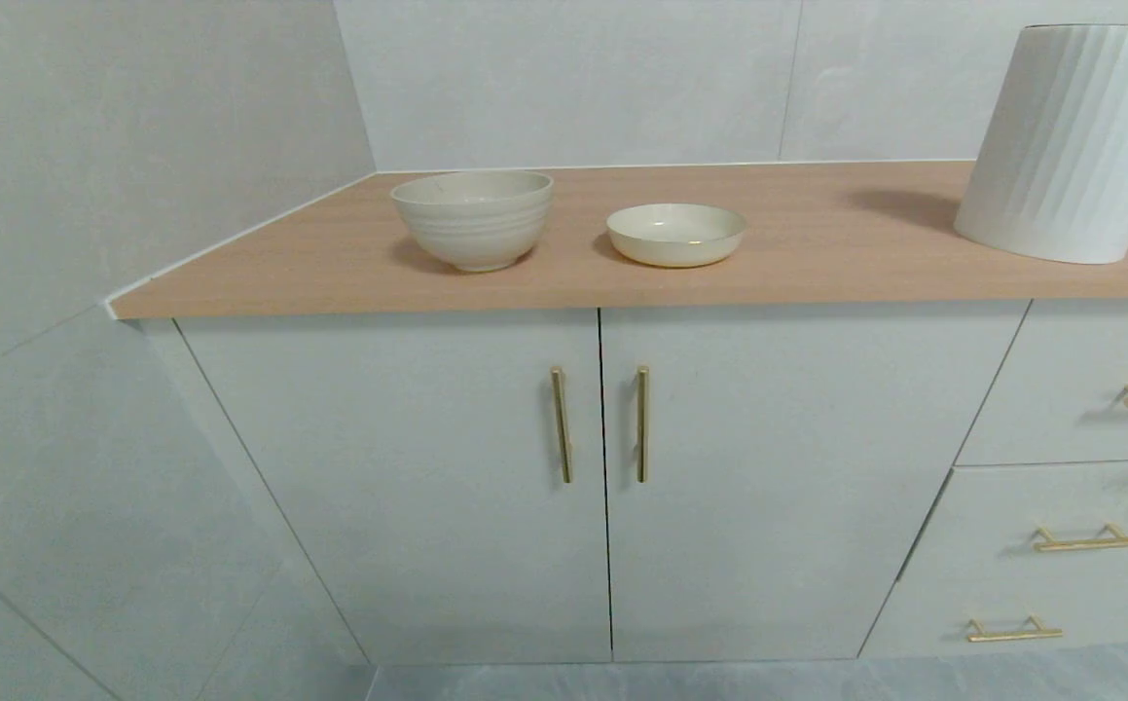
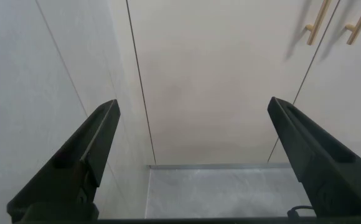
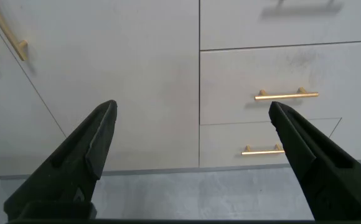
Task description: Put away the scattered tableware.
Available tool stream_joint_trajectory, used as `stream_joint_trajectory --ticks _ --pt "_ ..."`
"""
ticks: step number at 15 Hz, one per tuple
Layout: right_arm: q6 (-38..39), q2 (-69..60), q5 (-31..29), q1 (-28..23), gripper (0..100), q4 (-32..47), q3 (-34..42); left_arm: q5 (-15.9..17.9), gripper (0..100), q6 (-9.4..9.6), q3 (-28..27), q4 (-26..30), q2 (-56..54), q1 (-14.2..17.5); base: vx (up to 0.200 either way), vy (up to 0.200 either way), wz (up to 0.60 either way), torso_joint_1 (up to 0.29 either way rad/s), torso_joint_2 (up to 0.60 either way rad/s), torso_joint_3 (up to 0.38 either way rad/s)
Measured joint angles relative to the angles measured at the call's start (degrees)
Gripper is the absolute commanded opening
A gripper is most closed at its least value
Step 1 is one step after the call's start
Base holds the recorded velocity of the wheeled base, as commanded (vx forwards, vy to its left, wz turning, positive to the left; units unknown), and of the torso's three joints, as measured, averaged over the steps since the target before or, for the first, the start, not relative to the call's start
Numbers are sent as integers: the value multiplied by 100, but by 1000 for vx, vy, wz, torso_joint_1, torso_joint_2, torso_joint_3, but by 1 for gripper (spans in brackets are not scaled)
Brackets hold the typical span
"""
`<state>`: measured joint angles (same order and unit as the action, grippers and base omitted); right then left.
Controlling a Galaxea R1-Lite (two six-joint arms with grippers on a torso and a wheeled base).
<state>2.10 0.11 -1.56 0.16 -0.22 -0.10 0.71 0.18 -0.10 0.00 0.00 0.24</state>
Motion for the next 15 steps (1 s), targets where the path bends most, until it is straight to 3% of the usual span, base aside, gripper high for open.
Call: stream_joint_trajectory --ticks 9,12,15 --pt "-126 16 96 2 100 44 -84 0 100 2 0 0 0 0 0 0 0 0 0 0" --pt "-123 510 489 88 100 35 -845 0 100 0 0 0 0 -2 0 0 0 0 0 0" --pt "-121 2092 1133 199 100 32 -1635 0 100 0 0 0 0 0 0 0 0 0 0 0"
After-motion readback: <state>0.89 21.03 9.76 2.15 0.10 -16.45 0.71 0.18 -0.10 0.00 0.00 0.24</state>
